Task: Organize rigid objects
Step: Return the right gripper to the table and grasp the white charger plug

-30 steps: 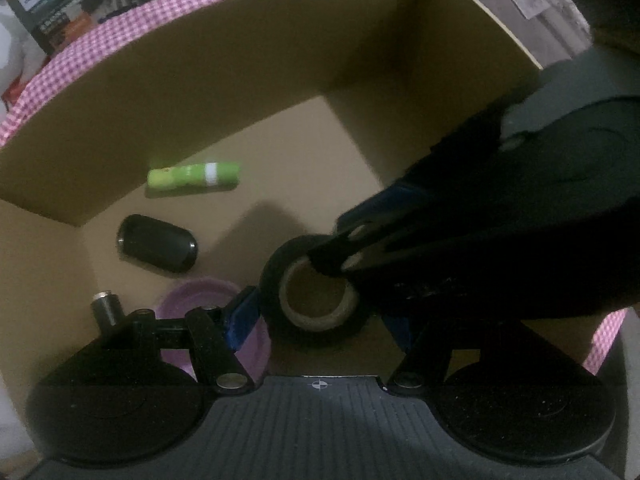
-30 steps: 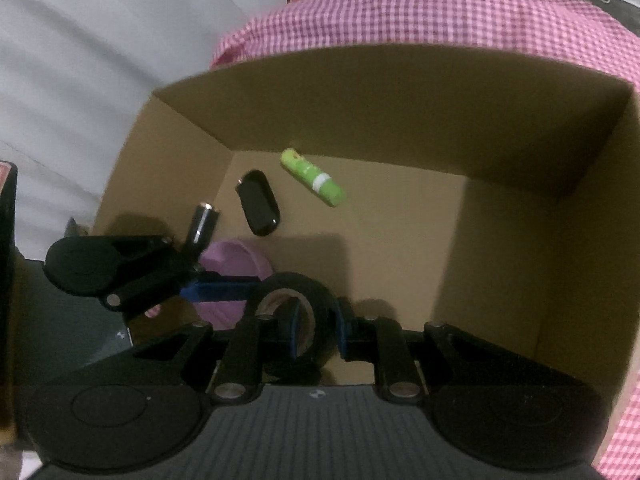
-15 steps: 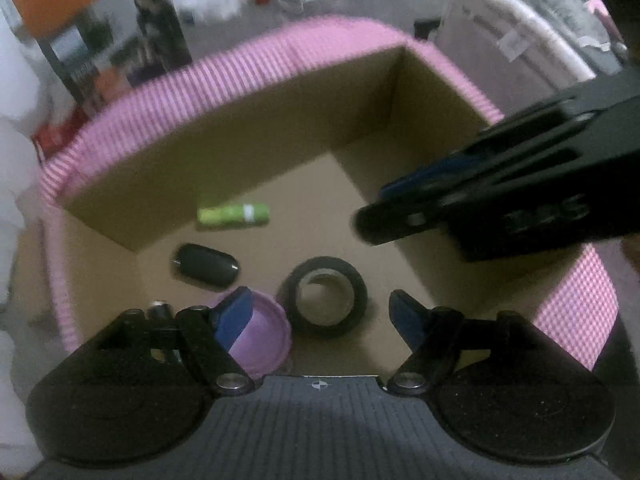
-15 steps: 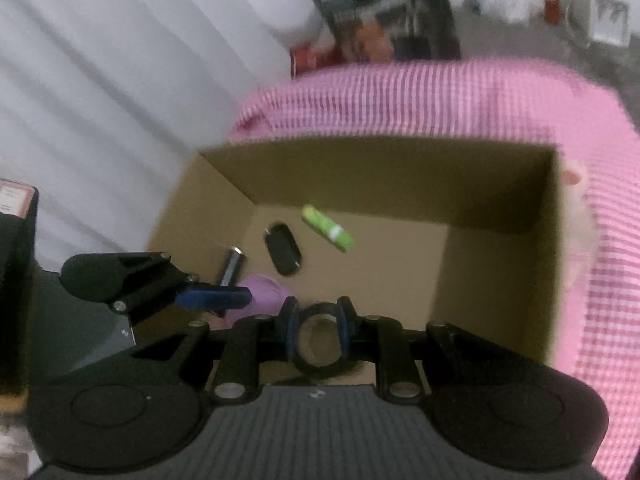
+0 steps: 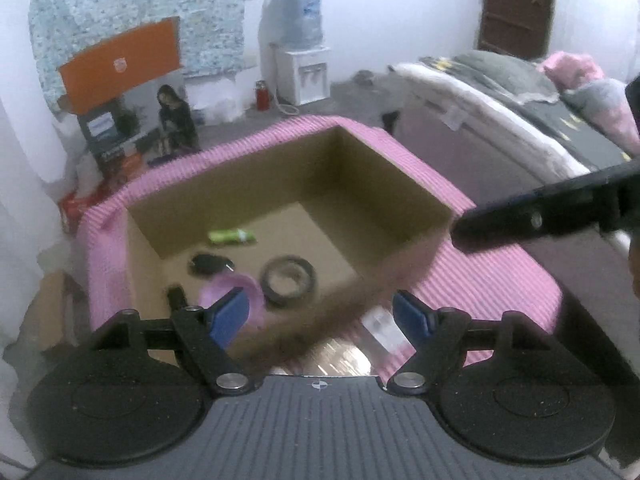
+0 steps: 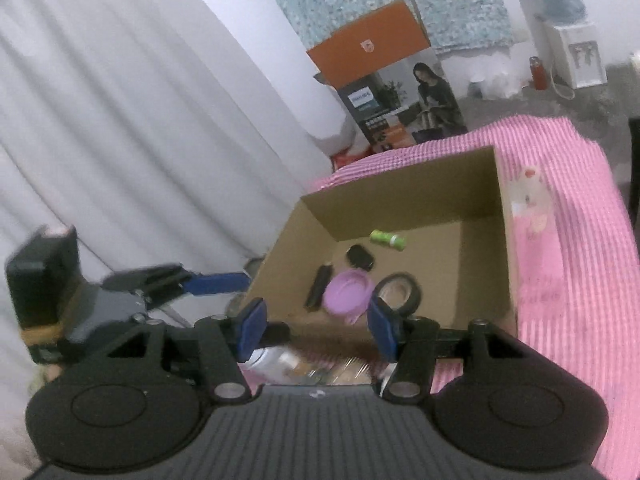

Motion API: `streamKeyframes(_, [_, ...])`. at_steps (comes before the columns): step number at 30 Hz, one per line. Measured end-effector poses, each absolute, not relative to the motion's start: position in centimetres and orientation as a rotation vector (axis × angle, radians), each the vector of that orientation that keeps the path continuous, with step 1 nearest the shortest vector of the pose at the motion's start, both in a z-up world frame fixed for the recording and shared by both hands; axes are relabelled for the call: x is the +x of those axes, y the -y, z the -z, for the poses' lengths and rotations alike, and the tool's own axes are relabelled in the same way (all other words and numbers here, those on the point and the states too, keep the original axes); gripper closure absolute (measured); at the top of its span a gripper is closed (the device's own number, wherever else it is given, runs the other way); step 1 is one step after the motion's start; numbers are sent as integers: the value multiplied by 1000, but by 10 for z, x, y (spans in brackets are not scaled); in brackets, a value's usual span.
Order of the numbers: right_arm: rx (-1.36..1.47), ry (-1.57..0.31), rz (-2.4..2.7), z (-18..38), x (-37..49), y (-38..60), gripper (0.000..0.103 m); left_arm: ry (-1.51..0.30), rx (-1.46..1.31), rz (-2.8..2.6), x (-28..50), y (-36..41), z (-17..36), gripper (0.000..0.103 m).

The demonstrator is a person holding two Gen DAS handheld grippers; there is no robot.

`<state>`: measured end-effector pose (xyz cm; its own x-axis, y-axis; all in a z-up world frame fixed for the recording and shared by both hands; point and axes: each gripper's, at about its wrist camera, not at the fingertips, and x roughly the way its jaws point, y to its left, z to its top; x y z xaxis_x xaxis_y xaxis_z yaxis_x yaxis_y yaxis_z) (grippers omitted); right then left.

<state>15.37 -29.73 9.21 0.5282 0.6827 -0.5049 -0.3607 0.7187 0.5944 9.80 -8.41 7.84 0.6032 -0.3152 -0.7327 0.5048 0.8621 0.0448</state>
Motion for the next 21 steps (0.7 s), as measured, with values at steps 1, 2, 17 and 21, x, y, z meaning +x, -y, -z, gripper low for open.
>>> streamKeyframes(1, [474, -792, -647, -89, 143, 299, 44, -790, 263, 495, 91, 88, -69, 23])
streamKeyframes(2, [491, -794, -651, -84, 138, 300, 44, -791, 265, 503, 86, 91, -61, 23])
streamKeyframes(17, [526, -904, -509, -3, 125, 294, 45, -780, 380, 532, 72, 128, 17, 39])
streamKeyframes(21, [498, -925, -493, 7, 141, 289, 49, -775, 389, 537, 77, 133, 23, 45])
